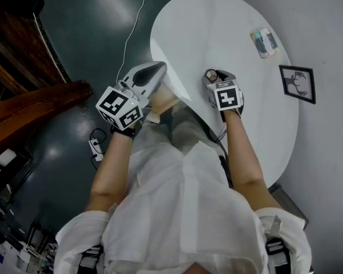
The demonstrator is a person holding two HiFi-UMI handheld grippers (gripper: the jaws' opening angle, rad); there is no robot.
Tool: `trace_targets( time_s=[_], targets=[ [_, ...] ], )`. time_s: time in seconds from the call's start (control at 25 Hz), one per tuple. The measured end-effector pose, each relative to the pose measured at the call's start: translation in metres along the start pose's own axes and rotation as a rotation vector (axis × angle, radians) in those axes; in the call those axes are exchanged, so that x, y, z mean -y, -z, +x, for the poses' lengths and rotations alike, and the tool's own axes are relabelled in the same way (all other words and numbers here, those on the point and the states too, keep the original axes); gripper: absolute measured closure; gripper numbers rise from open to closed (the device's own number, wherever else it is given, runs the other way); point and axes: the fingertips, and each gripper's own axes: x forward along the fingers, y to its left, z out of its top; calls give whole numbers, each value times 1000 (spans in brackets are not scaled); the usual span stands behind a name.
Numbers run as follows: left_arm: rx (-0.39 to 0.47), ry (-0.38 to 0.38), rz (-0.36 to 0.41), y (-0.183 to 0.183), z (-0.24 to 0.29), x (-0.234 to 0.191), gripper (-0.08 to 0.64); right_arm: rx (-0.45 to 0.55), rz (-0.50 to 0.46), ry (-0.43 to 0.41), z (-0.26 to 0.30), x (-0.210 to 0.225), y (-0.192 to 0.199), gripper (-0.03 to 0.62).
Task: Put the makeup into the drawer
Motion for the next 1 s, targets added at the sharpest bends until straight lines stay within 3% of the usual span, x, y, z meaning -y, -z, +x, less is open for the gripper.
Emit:
trace_targets(
  time_s=[0.2,1.0],
  targets=[
    [16,-38,-1,-3,-24,-10,541,10,-30,-11,2,-18,-13,382],
    [48,-175,-8,0,-148,-41,541,61,-174,-133,20,-164,-65,382]
  ],
)
